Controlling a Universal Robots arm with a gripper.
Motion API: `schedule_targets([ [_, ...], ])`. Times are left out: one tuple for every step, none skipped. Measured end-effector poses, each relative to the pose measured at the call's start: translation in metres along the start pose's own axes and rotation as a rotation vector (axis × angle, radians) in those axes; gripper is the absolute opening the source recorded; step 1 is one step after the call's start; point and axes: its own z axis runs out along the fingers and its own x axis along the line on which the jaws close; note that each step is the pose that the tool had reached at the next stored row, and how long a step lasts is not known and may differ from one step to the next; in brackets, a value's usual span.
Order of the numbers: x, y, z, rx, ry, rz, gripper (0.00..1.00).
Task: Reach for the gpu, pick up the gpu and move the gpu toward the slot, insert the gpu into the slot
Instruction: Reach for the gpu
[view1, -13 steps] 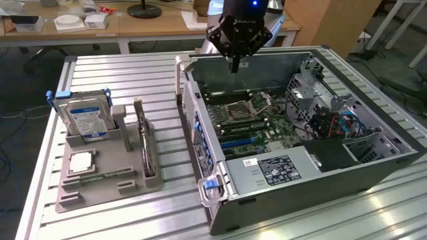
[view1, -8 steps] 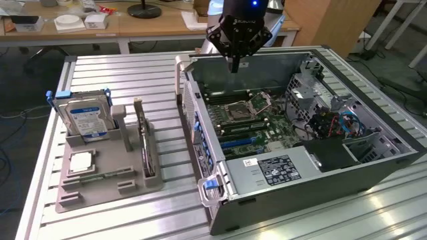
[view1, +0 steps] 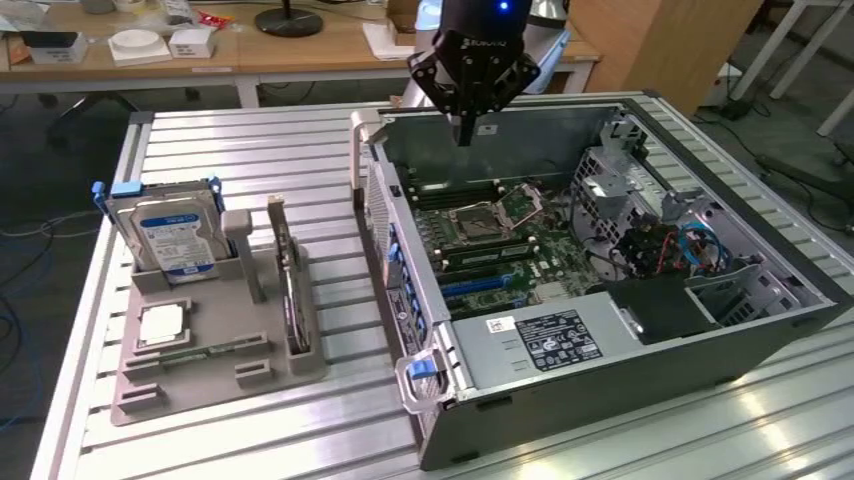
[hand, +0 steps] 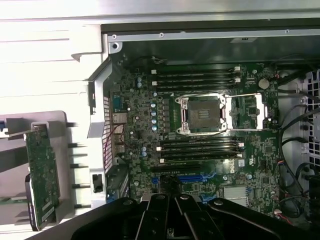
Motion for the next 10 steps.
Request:
schedule_targets([
  [0.0004, 0.0000, 0.0000, 0.0000, 0.0000, 0.000, 0.10],
  [0.0010, -0.0001, 0.0000, 0.0000, 0.0000, 0.000, 0.10],
  [0.0016, -0.0002, 0.0000, 0.0000, -0.0001, 0.000, 0.10],
  [0.0022, -0.0002, -0.0001, 0.0000, 0.0000, 0.000, 0.10],
  [0.0030, -0.0003, -0.0001, 0.0000, 0.0000, 0.000, 0.10],
  [0.0040, -0.0004, -0.0002, 0.0001, 0.0001, 0.000, 0.10],
  [0.0050, -0.0004, -0.0002, 0.0001, 0.0000, 0.000, 0.10],
  [0.0059, -0.0005, -0.0002, 0.0000, 0.0000, 0.000, 0.10],
  [0.0067, -0.0006, -0.0002, -0.0001, 0.0000, 0.000, 0.10],
  [0.0074, -0.0006, -0.0002, 0.0000, -0.0001, 0.000, 0.10],
])
